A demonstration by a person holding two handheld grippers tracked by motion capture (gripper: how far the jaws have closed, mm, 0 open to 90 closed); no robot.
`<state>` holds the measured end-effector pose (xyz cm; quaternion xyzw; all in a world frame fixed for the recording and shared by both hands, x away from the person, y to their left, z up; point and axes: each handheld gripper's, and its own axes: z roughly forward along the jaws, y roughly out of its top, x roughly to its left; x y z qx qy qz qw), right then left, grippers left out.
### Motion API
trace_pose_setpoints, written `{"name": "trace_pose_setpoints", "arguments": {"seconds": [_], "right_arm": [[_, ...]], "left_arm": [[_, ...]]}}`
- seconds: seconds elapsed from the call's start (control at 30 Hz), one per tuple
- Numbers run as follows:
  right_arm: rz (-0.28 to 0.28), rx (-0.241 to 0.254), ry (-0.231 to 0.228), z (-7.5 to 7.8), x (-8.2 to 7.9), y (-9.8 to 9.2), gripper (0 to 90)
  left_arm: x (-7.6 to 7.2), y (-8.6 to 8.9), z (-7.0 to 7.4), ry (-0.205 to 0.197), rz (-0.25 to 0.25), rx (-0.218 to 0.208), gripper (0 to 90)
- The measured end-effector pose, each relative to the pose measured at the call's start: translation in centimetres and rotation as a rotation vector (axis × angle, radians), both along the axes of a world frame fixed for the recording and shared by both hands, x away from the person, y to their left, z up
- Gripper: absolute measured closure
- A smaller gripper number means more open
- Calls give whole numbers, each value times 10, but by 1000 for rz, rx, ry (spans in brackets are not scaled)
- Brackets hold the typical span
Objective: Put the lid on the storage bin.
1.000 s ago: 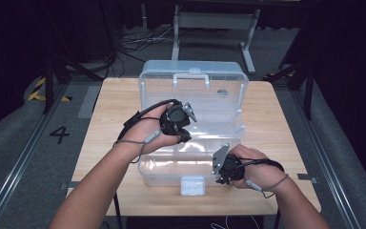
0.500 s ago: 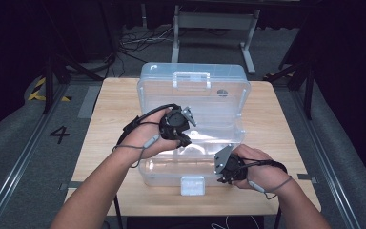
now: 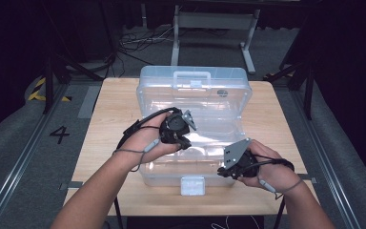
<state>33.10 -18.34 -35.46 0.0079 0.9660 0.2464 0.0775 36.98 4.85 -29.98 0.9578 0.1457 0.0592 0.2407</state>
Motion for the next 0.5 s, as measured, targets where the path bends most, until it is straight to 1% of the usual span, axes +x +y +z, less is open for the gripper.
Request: {"name": "trace_pose_setpoints", "arguments": {"seconds": [0.1, 0.13, 0.17, 0.2, 0.27, 0.33, 0.37, 0.5], "right_arm": [[-2, 45, 15, 5, 0, -4, 891], [0, 51, 14, 5, 0, -5, 894], [-5, 70, 18, 8, 0, -6, 897], [-5, 70, 18, 8, 0, -6, 897], [-5, 86, 23, 10, 1, -8, 900], [-6, 116, 26, 12, 1, -10, 900], [-6, 116, 26, 12, 1, -10, 900], [-23, 186, 32, 20, 4, -16, 900]], "left_arm": [[-1, 0, -1, 4, -1, 1, 844], [-1, 0, -1, 5, -1, 1, 844], [-1, 0, -1, 3, -5, 2, 844], [-1, 0, -1, 3, -5, 2, 844], [-2, 0, -2, 5, -5, 1, 844], [-3, 0, -2, 9, -4, 2, 844], [-3, 0, -2, 9, -4, 2, 844], [-5, 0, -4, 7, -4, 2, 844]]}}
